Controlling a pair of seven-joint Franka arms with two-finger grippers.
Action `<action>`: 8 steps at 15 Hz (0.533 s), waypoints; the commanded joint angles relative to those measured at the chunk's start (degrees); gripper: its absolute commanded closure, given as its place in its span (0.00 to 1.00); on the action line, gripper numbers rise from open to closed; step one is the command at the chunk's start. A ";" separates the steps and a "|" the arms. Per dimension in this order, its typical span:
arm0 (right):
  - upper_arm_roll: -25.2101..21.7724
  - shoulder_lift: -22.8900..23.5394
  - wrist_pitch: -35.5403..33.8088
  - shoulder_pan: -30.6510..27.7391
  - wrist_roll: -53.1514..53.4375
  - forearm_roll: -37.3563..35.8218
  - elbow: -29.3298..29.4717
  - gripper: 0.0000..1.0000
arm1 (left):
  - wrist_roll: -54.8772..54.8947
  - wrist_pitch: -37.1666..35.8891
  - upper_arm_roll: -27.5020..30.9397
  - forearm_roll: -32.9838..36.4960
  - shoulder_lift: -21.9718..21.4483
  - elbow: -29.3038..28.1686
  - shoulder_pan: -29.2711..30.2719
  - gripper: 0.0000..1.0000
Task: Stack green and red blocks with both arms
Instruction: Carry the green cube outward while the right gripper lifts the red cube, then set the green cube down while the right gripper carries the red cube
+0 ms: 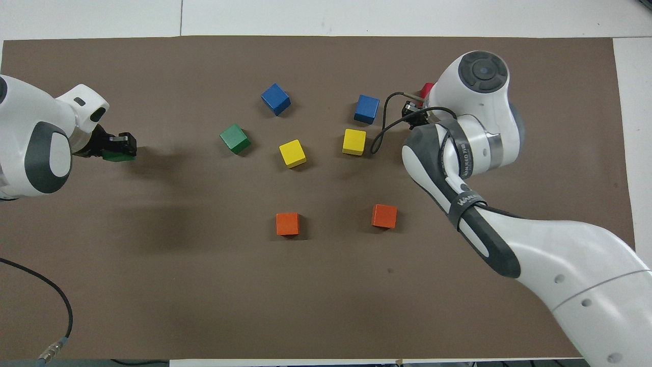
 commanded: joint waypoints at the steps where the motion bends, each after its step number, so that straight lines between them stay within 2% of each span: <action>1: 0.58 -11.60 -2.35 -7.38 -16.13 -0.21 -9.71 1.00 | 0.96 0.75 -0.52 1.94 0.59 0.39 0.97 1.00; 3: 0.67 -12.86 -0.95 -12.66 -24.40 -0.21 -12.46 1.00 | 0.96 1.27 -0.61 1.85 0.77 -0.83 1.50 1.00; 4: 0.67 -13.73 1.76 -14.51 -28.35 -0.21 -15.25 1.00 | 1.05 1.71 -0.61 1.85 0.77 -1.62 1.59 1.00; 5: 0.67 -15.04 7.27 -16.18 -32.05 -0.21 -19.98 1.00 | 0.97 2.76 -0.61 1.85 0.77 -2.15 1.59 1.00; 6: 0.67 -16.01 14.63 -17.85 -35.22 -0.21 -25.07 1.00 | 0.96 3.81 -0.61 1.85 0.77 -2.94 1.50 0.73; 7: 0.67 -15.94 20.45 -18.56 -36.47 -0.21 -27.65 1.00 | 0.96 4.69 -0.61 1.85 0.59 -3.73 1.59 0.69; 8: 0.67 -15.24 21.29 -18.75 -36.48 -0.13 -27.94 1.00 | 0.96 5.66 -0.61 1.85 0.51 -4.61 1.59 0.46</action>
